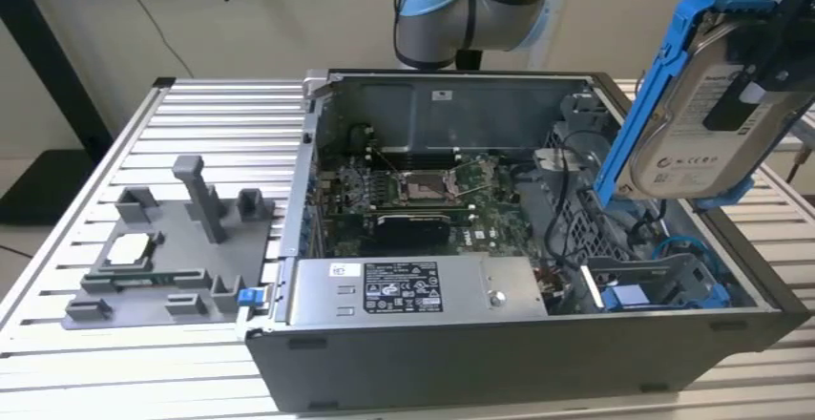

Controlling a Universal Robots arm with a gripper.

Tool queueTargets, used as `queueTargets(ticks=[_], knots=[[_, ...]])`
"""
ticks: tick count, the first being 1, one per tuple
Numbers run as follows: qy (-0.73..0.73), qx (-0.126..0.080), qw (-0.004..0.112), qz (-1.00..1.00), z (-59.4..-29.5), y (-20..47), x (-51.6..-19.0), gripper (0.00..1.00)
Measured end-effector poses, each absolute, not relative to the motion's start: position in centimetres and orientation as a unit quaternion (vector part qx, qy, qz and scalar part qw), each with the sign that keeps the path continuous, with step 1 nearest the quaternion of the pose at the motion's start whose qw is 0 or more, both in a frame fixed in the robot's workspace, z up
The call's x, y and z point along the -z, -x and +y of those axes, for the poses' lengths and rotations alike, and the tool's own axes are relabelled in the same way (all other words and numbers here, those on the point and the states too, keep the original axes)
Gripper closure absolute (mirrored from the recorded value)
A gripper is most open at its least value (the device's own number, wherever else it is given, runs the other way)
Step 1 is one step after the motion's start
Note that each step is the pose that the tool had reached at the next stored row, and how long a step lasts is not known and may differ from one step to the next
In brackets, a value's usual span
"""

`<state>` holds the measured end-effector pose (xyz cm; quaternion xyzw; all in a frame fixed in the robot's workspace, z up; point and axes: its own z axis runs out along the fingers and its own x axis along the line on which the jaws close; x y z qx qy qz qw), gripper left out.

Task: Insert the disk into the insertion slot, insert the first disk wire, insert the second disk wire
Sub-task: 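Insert the disk into the insertion slot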

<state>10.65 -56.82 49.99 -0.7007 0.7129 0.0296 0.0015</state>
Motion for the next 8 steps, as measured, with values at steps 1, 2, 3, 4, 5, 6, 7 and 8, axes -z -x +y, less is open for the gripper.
queueTargets(ticks=[1, 2, 3, 4, 5, 6, 7, 8], knots=[[0.701, -0.03, 0.002, 0.713, -56.82, -10.64, -49.99, 1.0], [0.701, -0.03, 0.002, 0.713, -56.82, -10.64, -49.99, 1.0], [0.701, -0.03, 0.002, 0.713, -56.82, -10.64, -49.99, 1.0], [0.701, -0.03, 0.002, 0.713, -56.82, -10.67, -49.99, 1.0], [0.701, -0.03, 0.001, 0.713, -56.86, -10.79, -49.99, 1.0], [0.701, -0.031, 0.0, 0.713, -56.92, -10.9, -49.96, 1.0], [0.701, -0.031, 0.0, 0.713, -56.97, -10.91, -49.88, 1.0], [0.701, -0.031, 0.0, 0.713, -57.02, -10.99, -49.77, 1.0]])
